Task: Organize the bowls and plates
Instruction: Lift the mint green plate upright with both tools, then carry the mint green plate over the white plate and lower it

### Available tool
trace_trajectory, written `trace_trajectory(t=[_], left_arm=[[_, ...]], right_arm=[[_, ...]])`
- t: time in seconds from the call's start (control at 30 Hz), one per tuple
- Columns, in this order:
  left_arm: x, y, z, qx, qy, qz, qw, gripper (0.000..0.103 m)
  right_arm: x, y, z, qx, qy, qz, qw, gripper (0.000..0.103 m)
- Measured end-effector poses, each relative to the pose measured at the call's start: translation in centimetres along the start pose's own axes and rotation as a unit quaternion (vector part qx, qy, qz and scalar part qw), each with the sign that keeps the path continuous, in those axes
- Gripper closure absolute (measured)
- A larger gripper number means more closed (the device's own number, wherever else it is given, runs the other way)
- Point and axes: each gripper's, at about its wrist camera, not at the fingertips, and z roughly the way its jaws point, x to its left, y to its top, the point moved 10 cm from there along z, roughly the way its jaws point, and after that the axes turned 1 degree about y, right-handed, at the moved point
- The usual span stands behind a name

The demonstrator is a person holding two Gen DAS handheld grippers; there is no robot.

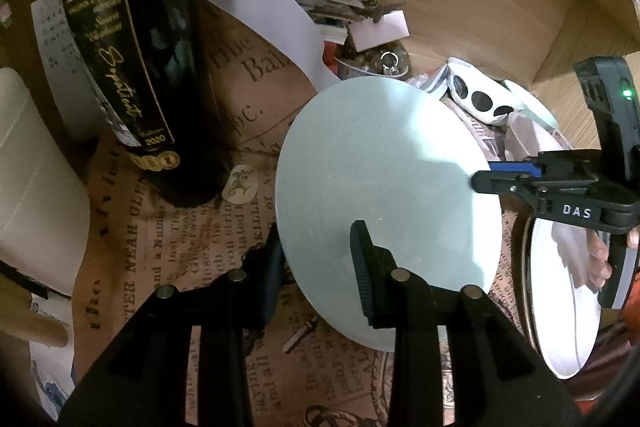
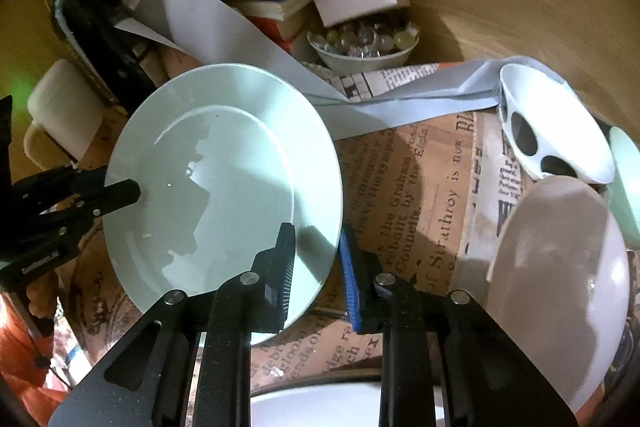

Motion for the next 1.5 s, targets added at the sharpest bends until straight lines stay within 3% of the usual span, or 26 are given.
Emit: trace_trajectory(t=[0.53, 0.9, 1.5], left_arm=[[-3.0, 0.8, -3.5, -0.051, -0.008, 0.017, 0.9985, 0.071], [-6.5, 0.1, -5.2, -0.073, -0.015, 0.041, 0.9964, 0.071], [-12.5, -2.9, -5.8, -0.075, -0.04, 0.076, 0.9935, 0.071]], right_arm=[[-0.1, -1.1, -6.3, -0.086, -0.012, 0.009, 0.996, 0.083], [-0.9, -3.7, -9.3, -0.112, -0.014, 0.028, 0.993, 0.083], [-3.0, -8.8, -13.0, -0.133, -0.034, 0.067, 0.988, 0.083]])
